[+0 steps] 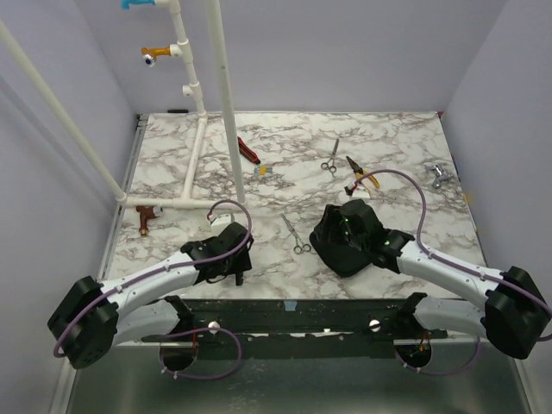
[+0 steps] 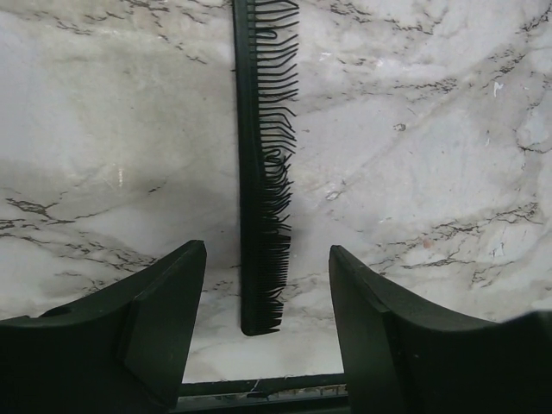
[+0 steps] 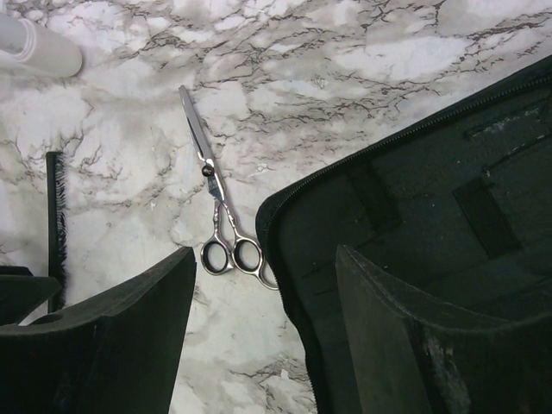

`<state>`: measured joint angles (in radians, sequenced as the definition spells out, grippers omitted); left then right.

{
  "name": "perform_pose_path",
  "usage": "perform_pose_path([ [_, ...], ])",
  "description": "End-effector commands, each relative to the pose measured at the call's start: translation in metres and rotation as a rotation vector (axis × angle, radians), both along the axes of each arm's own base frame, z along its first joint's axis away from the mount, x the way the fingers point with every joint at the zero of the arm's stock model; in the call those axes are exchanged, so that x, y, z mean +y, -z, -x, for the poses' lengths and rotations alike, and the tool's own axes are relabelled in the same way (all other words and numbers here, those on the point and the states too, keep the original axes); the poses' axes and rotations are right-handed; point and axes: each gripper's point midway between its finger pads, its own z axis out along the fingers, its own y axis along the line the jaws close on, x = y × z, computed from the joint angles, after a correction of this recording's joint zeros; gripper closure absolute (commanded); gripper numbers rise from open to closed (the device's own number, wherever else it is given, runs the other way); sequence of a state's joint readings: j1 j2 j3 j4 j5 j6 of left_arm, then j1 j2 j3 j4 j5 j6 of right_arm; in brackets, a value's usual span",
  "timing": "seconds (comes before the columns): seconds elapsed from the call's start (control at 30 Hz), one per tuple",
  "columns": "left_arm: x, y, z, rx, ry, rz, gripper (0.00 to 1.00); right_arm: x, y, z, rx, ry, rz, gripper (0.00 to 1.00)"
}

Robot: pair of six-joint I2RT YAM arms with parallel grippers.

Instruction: Sort the hair-cutting tools

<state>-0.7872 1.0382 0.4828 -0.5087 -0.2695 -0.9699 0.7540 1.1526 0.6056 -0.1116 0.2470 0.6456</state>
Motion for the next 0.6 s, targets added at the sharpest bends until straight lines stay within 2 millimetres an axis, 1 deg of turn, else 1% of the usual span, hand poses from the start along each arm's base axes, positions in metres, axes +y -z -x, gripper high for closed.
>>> perform_pose_path([
  [0.0, -0.001, -0.001, -0.006, -0.014, -0.016, -0.085, 0.40, -0.003, 0.005, 0.013, 0.012, -0.037, 0.004, 0.30],
  [0.17, 0.001, 0.010, -0.001, 0.022, -0.019, -0.142, 0.43, -0.006, 0.003, 0.018, 0.004, -0.048, -0.005, 0.30],
  [0.3, 0.000, 0.020, 0.006, 0.055, -0.008, -0.173, 0.49, -0.008, 0.002, 0.021, -0.002, -0.055, -0.004, 0.30],
  [0.4, -0.007, 0.025, 0.013, 0.074, 0.012, -0.183, 0.53, -0.010, 0.003, 0.023, -0.004, -0.061, -0.001, 0.30],
  [0.57, -0.023, 0.027, 0.027, 0.089, 0.057, -0.194, 0.58, -0.011, 0.002, 0.026, -0.007, -0.068, -0.004, 0.30],
])
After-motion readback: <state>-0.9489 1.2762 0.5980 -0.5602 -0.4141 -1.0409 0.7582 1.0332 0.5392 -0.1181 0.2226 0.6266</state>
